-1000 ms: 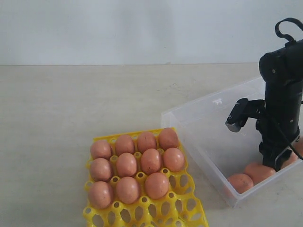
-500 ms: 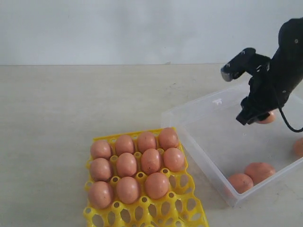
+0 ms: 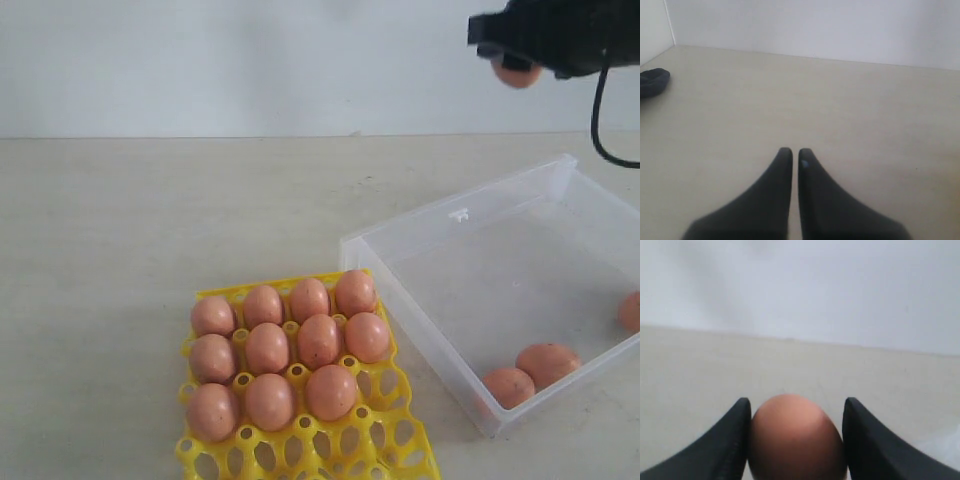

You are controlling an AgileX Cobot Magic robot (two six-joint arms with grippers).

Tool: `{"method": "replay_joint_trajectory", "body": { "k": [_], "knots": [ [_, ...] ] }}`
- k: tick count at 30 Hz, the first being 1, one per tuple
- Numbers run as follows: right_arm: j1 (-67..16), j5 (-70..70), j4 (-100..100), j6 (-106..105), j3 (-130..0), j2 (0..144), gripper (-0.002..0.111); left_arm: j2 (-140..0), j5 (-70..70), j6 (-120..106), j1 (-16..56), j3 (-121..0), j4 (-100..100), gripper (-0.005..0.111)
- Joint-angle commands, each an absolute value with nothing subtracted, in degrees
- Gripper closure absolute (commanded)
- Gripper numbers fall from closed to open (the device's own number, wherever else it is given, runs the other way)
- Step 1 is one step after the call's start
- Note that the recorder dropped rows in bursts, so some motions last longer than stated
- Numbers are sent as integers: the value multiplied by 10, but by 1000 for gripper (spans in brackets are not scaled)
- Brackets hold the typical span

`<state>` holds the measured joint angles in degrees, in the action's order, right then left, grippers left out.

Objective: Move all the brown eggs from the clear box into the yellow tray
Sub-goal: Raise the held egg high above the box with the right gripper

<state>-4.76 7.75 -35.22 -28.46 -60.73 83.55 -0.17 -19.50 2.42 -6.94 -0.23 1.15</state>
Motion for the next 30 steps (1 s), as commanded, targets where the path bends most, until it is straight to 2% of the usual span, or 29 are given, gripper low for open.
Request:
{"method": "replay_joint_trajectory", "body": {
  "k": [1, 8, 12, 19, 22, 27, 30],
  "knots": [
    [-60, 0, -391, -302, -592, 763, 108, 0, -193, 22, -68, 0, 11, 103],
    [-60, -139, -349, -367, -596, 643, 108, 0, -193, 22, -68, 0, 11, 103],
    [-60, -205, -135, -391, -607, 598, 108, 0, -193, 22, -68, 0, 11, 103],
    [-60, -219, 282, -383, -641, 593, 108, 0, -193, 22, -68, 0, 11, 103],
    [-72, -224, 274, -247, -641, 589, 108, 0, -193, 22, -68, 0, 11, 103],
    [-85, -237, 238, 217, -641, 579, 108, 0, -193, 22, -68, 0, 11, 103],
    [-85, -314, 303, 323, -641, 587, 108, 0, -193, 22, -68, 0, 11, 103]
  ]
}}
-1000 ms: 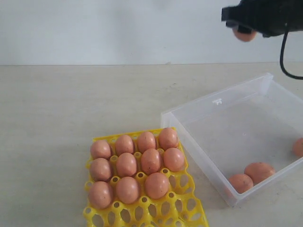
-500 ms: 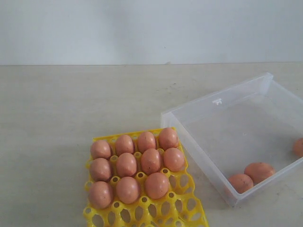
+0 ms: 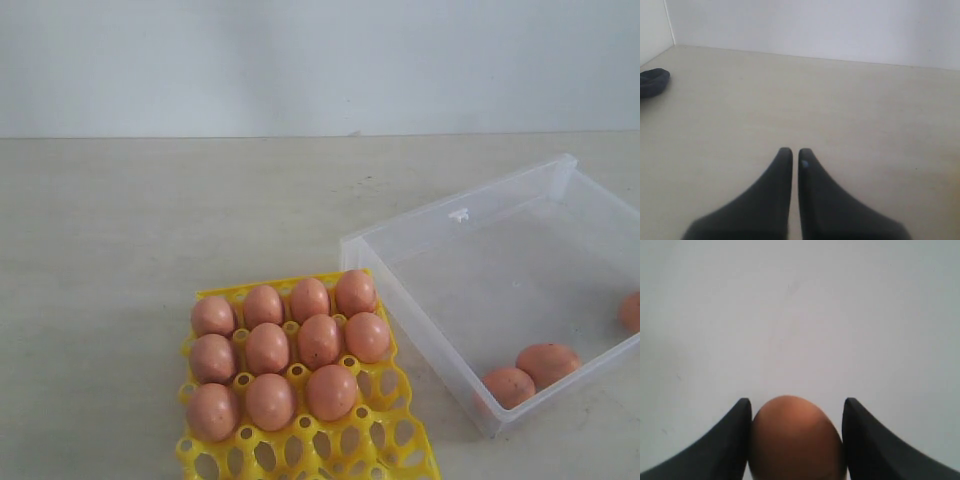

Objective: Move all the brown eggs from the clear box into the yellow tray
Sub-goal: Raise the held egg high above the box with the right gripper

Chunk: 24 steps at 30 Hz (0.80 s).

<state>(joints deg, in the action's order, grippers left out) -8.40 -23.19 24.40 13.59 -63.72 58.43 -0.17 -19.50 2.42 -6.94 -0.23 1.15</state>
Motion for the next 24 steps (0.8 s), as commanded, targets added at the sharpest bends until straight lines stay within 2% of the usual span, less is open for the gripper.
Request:
{"method": "replay_joint_trajectory", "body": {
  "k": [1, 5, 10, 15, 22, 24],
  "knots": [
    [-85, -350, 316, 339, -641, 593, 108, 0, -193, 22, -68, 0, 11, 103],
    [-85, -472, 311, 361, -641, 614, 108, 0, -193, 22, -68, 0, 11, 103],
    [-85, -502, 306, 447, -641, 640, 108, 0, -193, 22, -68, 0, 11, 103],
    [-85, -546, 393, 565, -641, 676, 108, 0, -193, 22, -68, 0, 11, 103],
    [-85, -700, 529, 727, -641, 749, 108, 0, -193, 22, -68, 0, 11, 103],
    [-85, -700, 555, 762, -641, 773, 108, 0, -193, 22, -68, 0, 11, 103]
  ]
}}
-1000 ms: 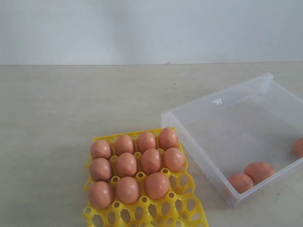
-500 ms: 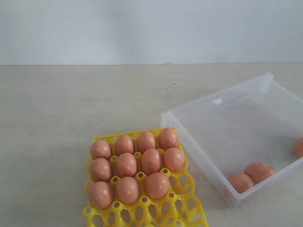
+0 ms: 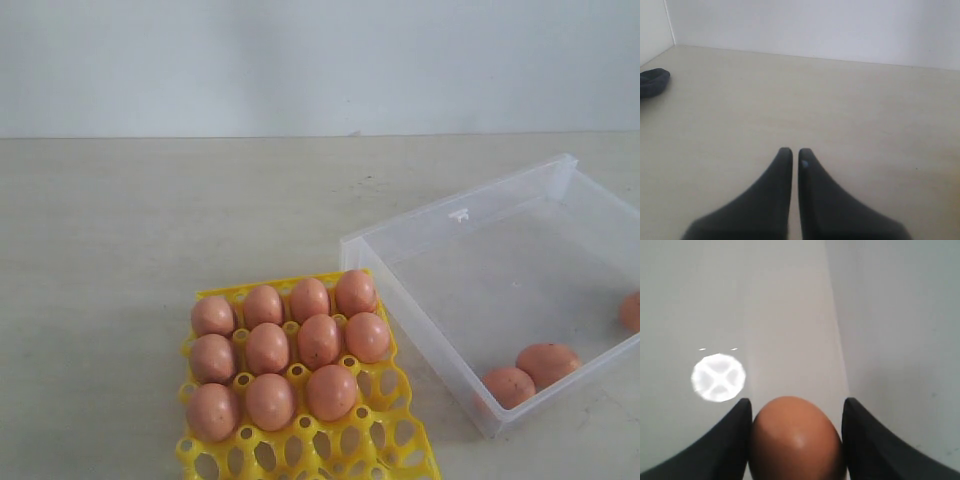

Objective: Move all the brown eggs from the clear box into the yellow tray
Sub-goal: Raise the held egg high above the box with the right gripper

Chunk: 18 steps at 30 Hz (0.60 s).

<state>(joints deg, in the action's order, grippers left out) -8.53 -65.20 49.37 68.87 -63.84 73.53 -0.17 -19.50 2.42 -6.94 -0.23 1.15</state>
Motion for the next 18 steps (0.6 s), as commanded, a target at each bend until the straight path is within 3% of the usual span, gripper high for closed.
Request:
{"method": "replay_joint_trajectory", "body": {
  "k": [1, 13, 18],
  "knots": [
    [-85, -700, 565, 774, -641, 778, 108, 0, -193, 22, -68, 0, 11, 103],
    [41, -700, 775, 861, -640, 832, 108, 0, -193, 22, -68, 0, 11, 103],
    [35, -700, 825, 877, -599, 832, 108, 0, -193, 22, -68, 0, 11, 103]
  ]
}}
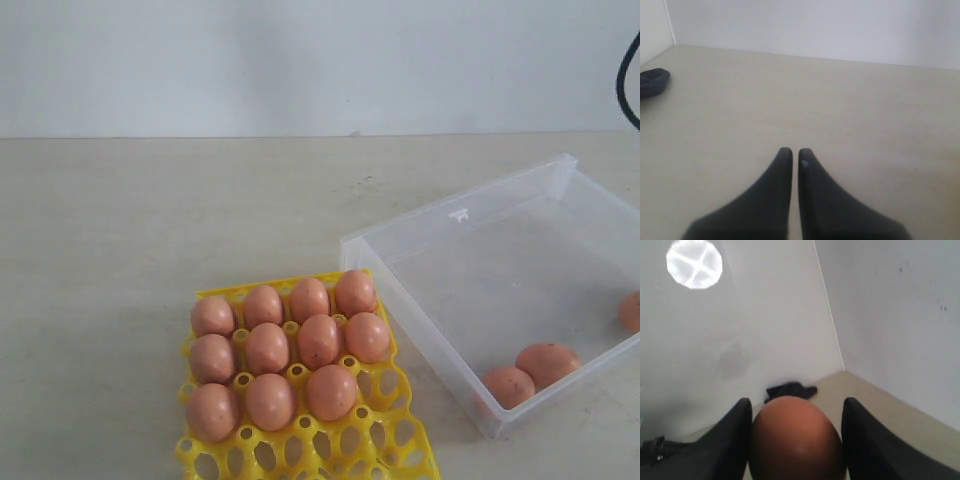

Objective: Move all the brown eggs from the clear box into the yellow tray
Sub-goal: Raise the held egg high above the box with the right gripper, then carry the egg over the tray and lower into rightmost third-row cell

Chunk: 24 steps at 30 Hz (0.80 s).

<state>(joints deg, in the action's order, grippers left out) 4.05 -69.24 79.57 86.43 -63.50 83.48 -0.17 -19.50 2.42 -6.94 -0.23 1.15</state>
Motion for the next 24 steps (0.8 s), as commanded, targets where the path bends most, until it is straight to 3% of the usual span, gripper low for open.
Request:
{"method": "replay_joint_trajectory", "body": {
  "k": [1, 12, 17, 24],
  "knots": [
    [28, -700, 819, 868, -578, 831, 108, 0, -193, 22, -68, 0, 11, 103],
    [0, -700, 786, 703, -312, 831, 108, 0, -193, 22, -68, 0, 11, 103],
    [0, -610, 783, 682, -259, 833, 108, 0, -193, 22, -68, 0, 11, 103],
    [-8, -603, 739, 624, -258, 860, 108, 0, -193, 22, -68, 0, 11, 103]
  ]
}}
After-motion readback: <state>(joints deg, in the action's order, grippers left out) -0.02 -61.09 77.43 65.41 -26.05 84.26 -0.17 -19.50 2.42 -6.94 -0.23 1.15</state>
